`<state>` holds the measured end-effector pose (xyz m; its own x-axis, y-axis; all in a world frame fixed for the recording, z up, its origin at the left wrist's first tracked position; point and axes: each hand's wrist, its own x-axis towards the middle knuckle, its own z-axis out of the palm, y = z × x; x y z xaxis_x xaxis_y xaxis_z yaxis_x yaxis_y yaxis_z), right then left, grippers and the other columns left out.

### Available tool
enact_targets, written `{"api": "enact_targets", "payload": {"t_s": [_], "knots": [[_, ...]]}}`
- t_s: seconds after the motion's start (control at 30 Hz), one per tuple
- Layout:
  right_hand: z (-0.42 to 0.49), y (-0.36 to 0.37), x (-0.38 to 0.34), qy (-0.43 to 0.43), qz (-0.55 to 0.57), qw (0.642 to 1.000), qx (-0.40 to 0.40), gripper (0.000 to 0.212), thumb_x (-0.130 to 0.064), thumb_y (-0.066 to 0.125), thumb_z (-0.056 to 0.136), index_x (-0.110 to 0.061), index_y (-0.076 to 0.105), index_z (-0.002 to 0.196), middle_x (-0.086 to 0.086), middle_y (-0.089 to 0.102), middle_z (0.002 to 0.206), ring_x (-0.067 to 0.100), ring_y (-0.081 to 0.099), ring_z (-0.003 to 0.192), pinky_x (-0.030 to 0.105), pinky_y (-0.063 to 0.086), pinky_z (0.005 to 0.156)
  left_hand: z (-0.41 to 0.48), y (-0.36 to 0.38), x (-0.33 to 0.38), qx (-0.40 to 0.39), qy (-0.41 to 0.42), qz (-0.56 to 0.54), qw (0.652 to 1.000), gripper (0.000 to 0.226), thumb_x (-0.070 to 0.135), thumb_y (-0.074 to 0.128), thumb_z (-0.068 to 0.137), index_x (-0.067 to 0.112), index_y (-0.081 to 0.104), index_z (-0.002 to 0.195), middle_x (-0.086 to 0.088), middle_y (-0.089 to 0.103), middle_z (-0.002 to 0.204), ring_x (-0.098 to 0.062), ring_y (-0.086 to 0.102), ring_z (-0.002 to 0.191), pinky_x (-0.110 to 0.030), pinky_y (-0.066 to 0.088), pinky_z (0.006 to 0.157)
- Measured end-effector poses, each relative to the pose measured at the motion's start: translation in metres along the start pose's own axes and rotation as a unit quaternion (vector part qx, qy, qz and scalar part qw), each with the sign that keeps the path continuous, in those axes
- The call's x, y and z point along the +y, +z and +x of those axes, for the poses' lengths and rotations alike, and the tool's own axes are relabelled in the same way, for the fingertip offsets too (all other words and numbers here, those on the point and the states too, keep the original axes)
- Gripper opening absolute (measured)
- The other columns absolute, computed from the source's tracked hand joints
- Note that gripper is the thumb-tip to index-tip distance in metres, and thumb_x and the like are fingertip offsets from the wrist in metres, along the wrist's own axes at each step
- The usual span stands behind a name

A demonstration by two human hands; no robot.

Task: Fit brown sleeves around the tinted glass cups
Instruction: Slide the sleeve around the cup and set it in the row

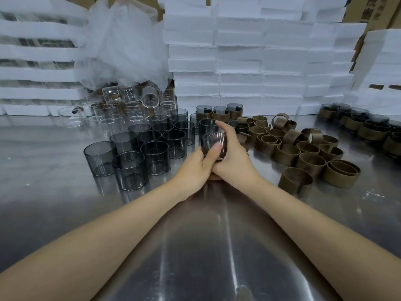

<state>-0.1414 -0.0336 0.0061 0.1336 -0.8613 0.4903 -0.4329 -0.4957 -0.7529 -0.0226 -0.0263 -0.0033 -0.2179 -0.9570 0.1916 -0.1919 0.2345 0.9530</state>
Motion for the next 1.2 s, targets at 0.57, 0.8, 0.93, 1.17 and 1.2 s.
{"api": "enact_targets", "payload": {"t_s": [0.57, 0.8, 0.93, 1.17, 1.2], "knots": [[0.005, -0.01, 0.004, 0.089, 0.104, 0.986, -0.097, 0.019, 0.004, 0.06, 0.065, -0.015, 0.061, 0.069, -0.004, 0.06, 0.057, 0.009, 0.053, 0.051, 0.022, 0.041, 0.046, -0.004, 0.001, 0.001, -0.026, 0.037, -0.045, 0.998, 0.076, 0.059, 0.035, 0.082, 0.0, 0.049, 0.127, -0.017, 0.069, 0.092, -0.03, 0.072, 0.075, -0.037, 0.061, 0.072], [0.005, -0.015, 0.008, 0.041, -0.144, 0.989, 0.018, 0.035, -0.006, 0.056, 0.079, -0.023, 0.048, 0.049, -0.003, 0.055, 0.054, 0.02, 0.054, 0.058, 0.027, 0.037, 0.051, -0.004, 0.005, 0.001, 0.004, 0.045, -0.037, 0.998, 0.071, 0.062, 0.039, 0.081, 0.006, 0.048, 0.123, -0.013, 0.07, 0.091, -0.022, 0.072, 0.077, -0.036, 0.061, 0.075], [0.007, -0.014, 0.009, 0.028, -0.156, 0.986, 0.042, 0.029, 0.005, 0.052, 0.079, -0.017, 0.071, 0.078, 0.004, 0.068, 0.078, 0.023, 0.063, 0.076, 0.033, 0.05, 0.067, 0.001, 0.005, 0.004, 0.054, 0.016, -0.121, 0.991, 0.066, 0.058, 0.044, 0.088, 0.003, 0.057, 0.121, -0.008, 0.074, 0.089, -0.02, 0.073, 0.08, -0.031, 0.06, 0.074], [0.007, -0.011, 0.012, -0.022, 0.091, 0.993, -0.077, 0.083, 0.0, 0.078, 0.072, -0.033, 0.039, 0.137, -0.023, 0.05, 0.127, -0.003, 0.055, 0.116, 0.017, 0.044, 0.098, 0.005, -0.003, 0.0, 0.107, -0.048, -0.151, 0.981, 0.044, 0.04, 0.071, 0.086, 0.011, 0.059, 0.117, -0.009, 0.071, 0.112, -0.024, 0.068, 0.106, -0.047, 0.051, 0.099], [0.007, -0.012, 0.013, -0.023, 0.1, 0.992, -0.078, 0.077, 0.002, 0.081, 0.069, -0.03, 0.045, 0.129, -0.016, 0.056, 0.124, 0.001, 0.058, 0.114, 0.022, 0.045, 0.099, 0.005, -0.003, 0.001, 0.104, -0.048, -0.154, 0.981, 0.048, 0.039, 0.075, 0.081, 0.013, 0.057, 0.117, -0.008, 0.07, 0.113, -0.022, 0.067, 0.107, -0.047, 0.05, 0.101]]}}
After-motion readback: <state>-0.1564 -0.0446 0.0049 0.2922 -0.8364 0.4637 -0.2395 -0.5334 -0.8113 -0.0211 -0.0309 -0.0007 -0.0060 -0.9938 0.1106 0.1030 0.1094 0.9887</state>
